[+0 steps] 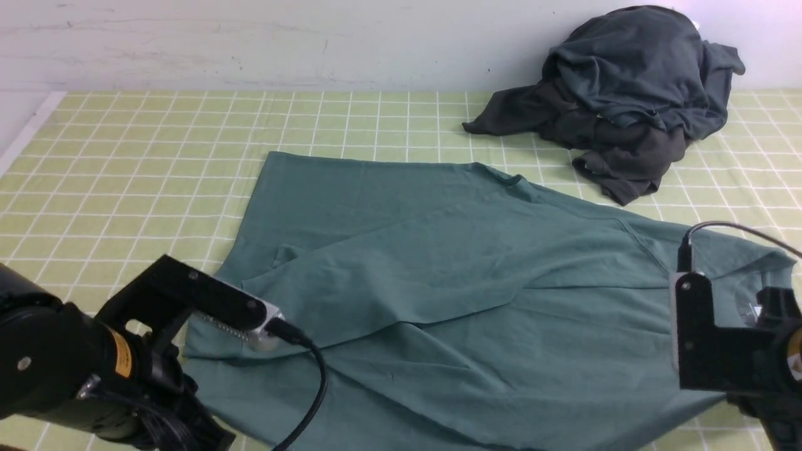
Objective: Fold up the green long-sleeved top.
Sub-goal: Use both arms simultaneously to clamp the lower edge of the clothing fabric, then use both arms to drag the lower edge of the fabric forward and fold it over the upper edge
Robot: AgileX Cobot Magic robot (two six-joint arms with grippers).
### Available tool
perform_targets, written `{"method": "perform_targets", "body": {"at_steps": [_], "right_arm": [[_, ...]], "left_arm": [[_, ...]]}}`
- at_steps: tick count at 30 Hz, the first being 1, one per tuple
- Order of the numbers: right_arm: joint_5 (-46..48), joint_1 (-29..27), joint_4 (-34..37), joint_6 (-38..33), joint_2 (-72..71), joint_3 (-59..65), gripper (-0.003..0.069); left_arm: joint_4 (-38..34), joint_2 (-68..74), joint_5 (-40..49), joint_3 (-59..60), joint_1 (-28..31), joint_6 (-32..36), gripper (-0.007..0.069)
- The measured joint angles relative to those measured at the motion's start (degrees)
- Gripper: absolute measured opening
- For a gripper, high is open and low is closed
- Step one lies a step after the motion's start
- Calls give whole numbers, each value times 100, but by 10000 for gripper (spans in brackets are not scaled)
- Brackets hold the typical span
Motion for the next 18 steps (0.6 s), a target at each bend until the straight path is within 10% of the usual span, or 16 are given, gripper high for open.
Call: {"method": "perform_targets", "body": {"at_steps": [18], "right_arm": [[-893,-190,-2592,3429,1437,-2062,-5]], "left_arm": [[-16,2539,-481,-3662,1392,163,-1]]}}
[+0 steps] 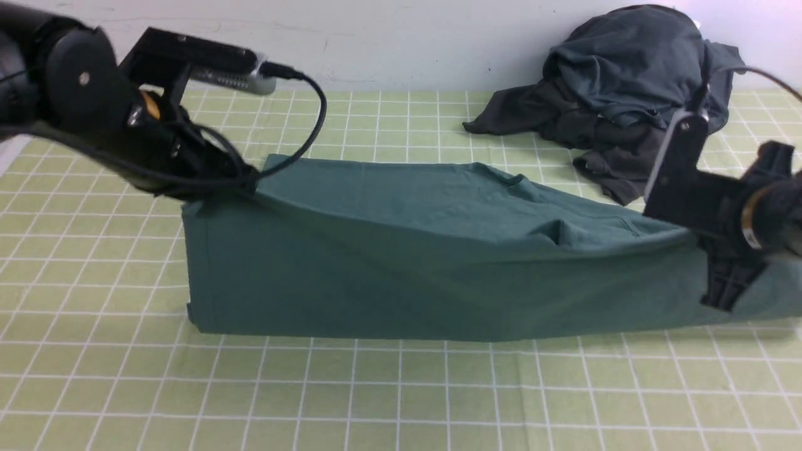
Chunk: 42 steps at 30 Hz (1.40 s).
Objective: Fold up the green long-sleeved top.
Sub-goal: Use both arms to drag the lower edge of the fabric forward and fold it over the upper edge, then use the right arm to clamp the right edge of the fabric
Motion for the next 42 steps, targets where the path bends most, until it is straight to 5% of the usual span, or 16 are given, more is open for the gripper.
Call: {"method": "perform_targets", "body": {"at_steps": [18,21,25,31,34,38,42], "right_arm": [[-173,-520,-18,1161,3211,-3101,0],[-166,-520,48,1375,3368,-3284,25],[-36,-520,214,2044,3450,-3548,116],[1566,-520,753,3659,3414,-4437,203],[2013,-514,1446,2949,3360,-4658,176],[2563,-413,4395,-190,3391,-4732,36],[2450,-338,6088,-1929,3679,-4732,-7]], "left_arm": [[101,3963,-680,-4076,271,25,4],[132,4253,-686,-4366,293,25,47],[167,4550,-686,-4645,376,-192,209],[173,4238,232,-4931,529,-911,379],[173,3963,740,-5019,543,-879,372],[160,3446,1510,-5083,438,-441,286],[51,3387,1636,-5084,308,-335,169]]}}
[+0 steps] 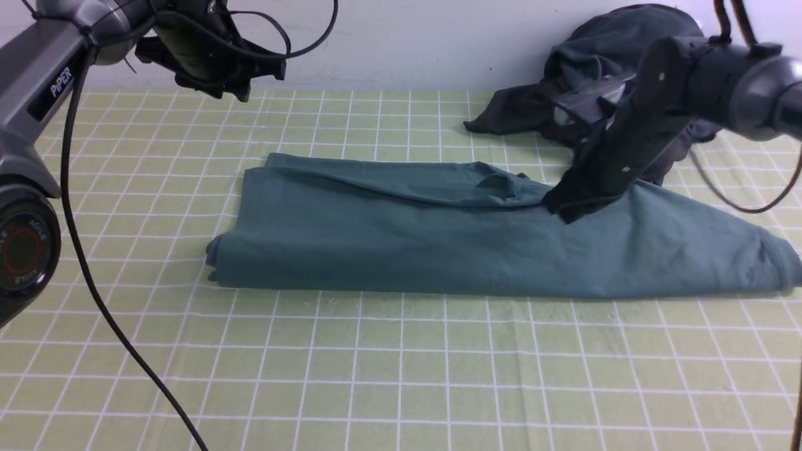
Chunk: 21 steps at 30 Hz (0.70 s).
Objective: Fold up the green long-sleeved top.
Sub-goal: Use the right arm to clamp the right edge of the fabric
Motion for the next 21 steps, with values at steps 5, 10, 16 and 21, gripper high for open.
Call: {"method": "perform_targets", "body": {"at_steps": [5,10,16,21], "right_arm": [[-1277,12,713,-715,542,0,-13],[-3038,12,794,-671,774,0,-13],[-4636,-60,842,289,748,0,17],[-3352,-184,265,511,263,0,64]], "left_arm": [[-43,-119,54,12,-203,100,28],[-62,-522,269,146,-332,187,-3],[-37,-1829,-77,1632,-361,158,-4],[-37,-3926,-1697,4330,-361,-61,-4]]}}
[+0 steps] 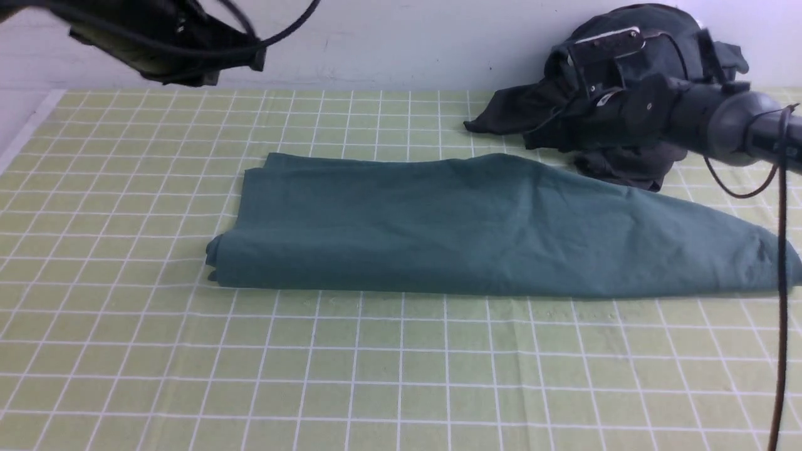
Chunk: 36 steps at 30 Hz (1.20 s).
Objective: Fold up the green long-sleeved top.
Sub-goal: Use the right arm to clamp the right edge of the fabric
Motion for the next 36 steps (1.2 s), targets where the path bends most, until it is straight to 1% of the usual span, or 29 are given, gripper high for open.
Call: {"method": "perform_targets", "body": {"at_steps": [1,2,3,4,5,6,7,8,9,10,13,14,15,17,22,23,24,25,28,30,31,32,33,34,36], "right_arm": [[806,-49,-388,165,-261,0,75],[1224,-69,-545,297,-368,0,78],[1846,-133,-942,549,-616,0,85],[1946,-133,-942,595,-651,0,85],[2726,-249,-1481,991,-924,0,93],[2900,-266,-1538,1095,-987,0,94],[3413,-434,-1907,1505,-1198,74,101],[3628,-605,-2072,1726,-1358,154,105],[3663,-638,-2092,1762,-1382,174,106],[3895,-947,-2173,1970,-1564,406,111],[4013,-1415,-2092,2090,-1678,890,136],[4008,-1415,-2092,2090,-1678,926,136],[3913,-1651,-2002,2135,-1678,1223,173],[3699,-1813,-1950,2251,-1627,1482,224],[3014,-2223,-1950,2956,-1407,1676,427],[2995,-2236,-1950,2980,-1407,1675,434],[2881,-2305,-1950,3135,-1353,1681,474],[2844,-2348,-1950,3209,-1309,1681,493],[2838,-2378,-1870,3288,-1105,1681,491],[2838,-2378,-1756,3300,-943,1681,462],[2838,-2378,-1649,3301,-795,1681,434],[2838,-2378,-1649,3301,-795,1681,434],[2839,-2380,-1497,3279,-725,1658,382],[2833,-2380,-1441,3214,-709,1652,356],[2826,-2391,-1276,2992,-704,1652,274]], "left_arm": [[0,-816,-503,864,0,-17,-4],[0,-1221,-689,1257,0,-29,-4],[0,-1805,-860,1786,0,-37,-4],[0,-1899,-874,1867,0,-37,-4],[0,-2689,-855,2517,0,-42,-3],[0,-2689,-841,2580,0,-42,-3],[0,-3309,-627,2976,0,-48,-3],[0,-3710,-422,3255,0,-48,-3],[0,-3772,-375,3297,0,-48,-3],[7,-4256,64,3630,0,-38,-3],[31,-4785,558,4054,0,79,-3],[41,-4815,577,4082,0,105,-3],[110,-5025,671,4305,0,197,-3],[170,-5183,679,4556,0,224,-3],[272,-5286,609,5257,0,225,-3],[272,-5281,603,5257,0,219,-3],[257,-5220,506,5425,0,201,-3],[225,-5136,409,5516,0,201,-3],[161,-4968,227,5618,0,201,-3],[153,-4871,155,5630,0,201,-3],[153,-4835,98,5637,0,201,-3],[153,-4827,91,5637,0,201,-3],[153,-4803,62,5637,0,201,-3],[153,-4799,44,5637,0,199,-3],[153,-4799,-52,5637,0,199,-3]]}}
